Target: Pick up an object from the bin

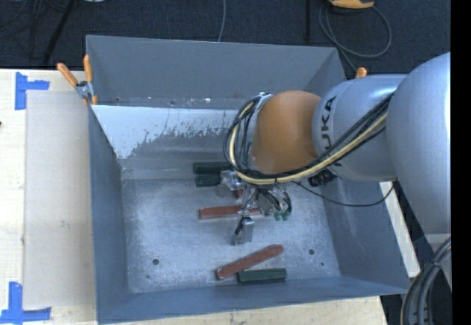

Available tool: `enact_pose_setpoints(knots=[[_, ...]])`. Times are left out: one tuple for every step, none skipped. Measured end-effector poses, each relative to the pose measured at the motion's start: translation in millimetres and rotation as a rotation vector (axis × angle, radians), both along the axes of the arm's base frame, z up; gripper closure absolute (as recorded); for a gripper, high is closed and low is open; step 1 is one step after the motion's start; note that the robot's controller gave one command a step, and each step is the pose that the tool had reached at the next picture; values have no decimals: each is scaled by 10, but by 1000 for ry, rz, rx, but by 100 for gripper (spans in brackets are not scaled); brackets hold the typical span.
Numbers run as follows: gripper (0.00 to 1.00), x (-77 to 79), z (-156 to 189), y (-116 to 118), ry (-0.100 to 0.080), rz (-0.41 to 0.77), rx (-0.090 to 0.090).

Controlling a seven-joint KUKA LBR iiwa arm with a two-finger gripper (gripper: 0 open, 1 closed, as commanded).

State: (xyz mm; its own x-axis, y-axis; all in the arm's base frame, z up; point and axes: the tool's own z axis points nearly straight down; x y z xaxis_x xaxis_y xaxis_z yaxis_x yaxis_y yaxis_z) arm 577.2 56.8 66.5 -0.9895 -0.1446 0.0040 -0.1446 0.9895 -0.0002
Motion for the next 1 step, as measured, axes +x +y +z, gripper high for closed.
enact_pose_setpoints(knots=[[100,8,34,7,-4,-3,2]])
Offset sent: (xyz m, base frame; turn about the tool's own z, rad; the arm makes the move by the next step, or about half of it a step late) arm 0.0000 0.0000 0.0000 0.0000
